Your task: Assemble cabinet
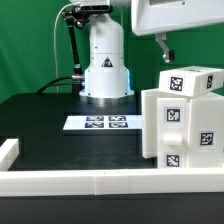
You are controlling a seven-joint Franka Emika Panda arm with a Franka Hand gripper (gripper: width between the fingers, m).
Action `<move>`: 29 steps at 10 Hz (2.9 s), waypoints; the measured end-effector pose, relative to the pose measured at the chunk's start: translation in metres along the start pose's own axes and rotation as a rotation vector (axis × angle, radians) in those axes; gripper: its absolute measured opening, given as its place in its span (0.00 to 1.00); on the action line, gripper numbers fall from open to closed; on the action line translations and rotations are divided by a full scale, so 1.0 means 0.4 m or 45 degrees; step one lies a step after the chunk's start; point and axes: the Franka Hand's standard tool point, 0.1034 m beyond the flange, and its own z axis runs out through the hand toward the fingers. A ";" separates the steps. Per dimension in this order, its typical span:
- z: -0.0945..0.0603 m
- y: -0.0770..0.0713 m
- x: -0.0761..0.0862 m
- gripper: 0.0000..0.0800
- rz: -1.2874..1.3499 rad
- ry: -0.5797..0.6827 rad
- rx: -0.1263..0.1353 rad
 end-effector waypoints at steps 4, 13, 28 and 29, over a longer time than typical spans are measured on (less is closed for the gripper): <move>0.024 0.024 0.008 1.00 -0.824 -0.009 -0.021; 0.029 0.074 0.012 1.00 -2.182 -0.204 -0.117; 0.068 0.061 0.021 1.00 -2.526 -0.327 -0.102; 0.073 0.066 0.019 0.88 -2.518 -0.331 -0.099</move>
Offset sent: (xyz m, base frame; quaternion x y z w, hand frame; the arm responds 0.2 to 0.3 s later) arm 0.0071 0.0025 -0.0087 0.0413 -0.0182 -0.4521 0.8908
